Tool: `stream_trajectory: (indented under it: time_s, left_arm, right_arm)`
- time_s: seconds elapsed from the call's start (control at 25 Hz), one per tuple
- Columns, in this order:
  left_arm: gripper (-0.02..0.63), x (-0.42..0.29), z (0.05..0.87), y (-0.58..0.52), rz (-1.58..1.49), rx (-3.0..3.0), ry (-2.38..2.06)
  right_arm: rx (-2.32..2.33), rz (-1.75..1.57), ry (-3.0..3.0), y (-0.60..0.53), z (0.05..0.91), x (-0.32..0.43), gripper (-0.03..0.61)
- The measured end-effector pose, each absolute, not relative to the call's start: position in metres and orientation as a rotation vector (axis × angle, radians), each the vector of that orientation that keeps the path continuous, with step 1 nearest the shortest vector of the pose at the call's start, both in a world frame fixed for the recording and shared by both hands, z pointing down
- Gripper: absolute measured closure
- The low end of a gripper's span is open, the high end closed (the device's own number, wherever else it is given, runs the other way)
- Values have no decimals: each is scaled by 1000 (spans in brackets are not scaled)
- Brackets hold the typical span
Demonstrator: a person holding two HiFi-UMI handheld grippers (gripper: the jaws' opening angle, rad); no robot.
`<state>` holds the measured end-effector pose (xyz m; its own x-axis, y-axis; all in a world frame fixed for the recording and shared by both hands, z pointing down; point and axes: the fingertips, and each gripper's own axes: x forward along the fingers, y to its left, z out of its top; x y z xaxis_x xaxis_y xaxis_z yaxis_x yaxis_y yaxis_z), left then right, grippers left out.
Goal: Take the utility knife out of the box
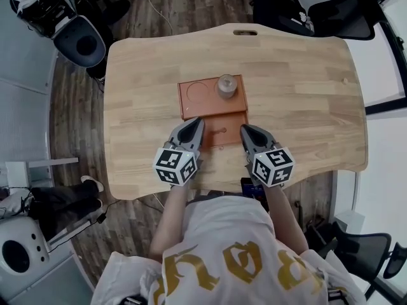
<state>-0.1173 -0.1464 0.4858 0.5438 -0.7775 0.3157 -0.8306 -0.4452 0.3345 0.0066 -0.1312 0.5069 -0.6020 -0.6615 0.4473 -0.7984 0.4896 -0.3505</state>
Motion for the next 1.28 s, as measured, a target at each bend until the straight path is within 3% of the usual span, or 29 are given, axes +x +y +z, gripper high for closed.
stream_trajectory:
  time_s: [1.28]
  left_arm:
    - [603, -87, 588, -148, 606, 2260, -1051]
  right_arm:
    - [1264, 930, -2392, -140, 558, 25, 566]
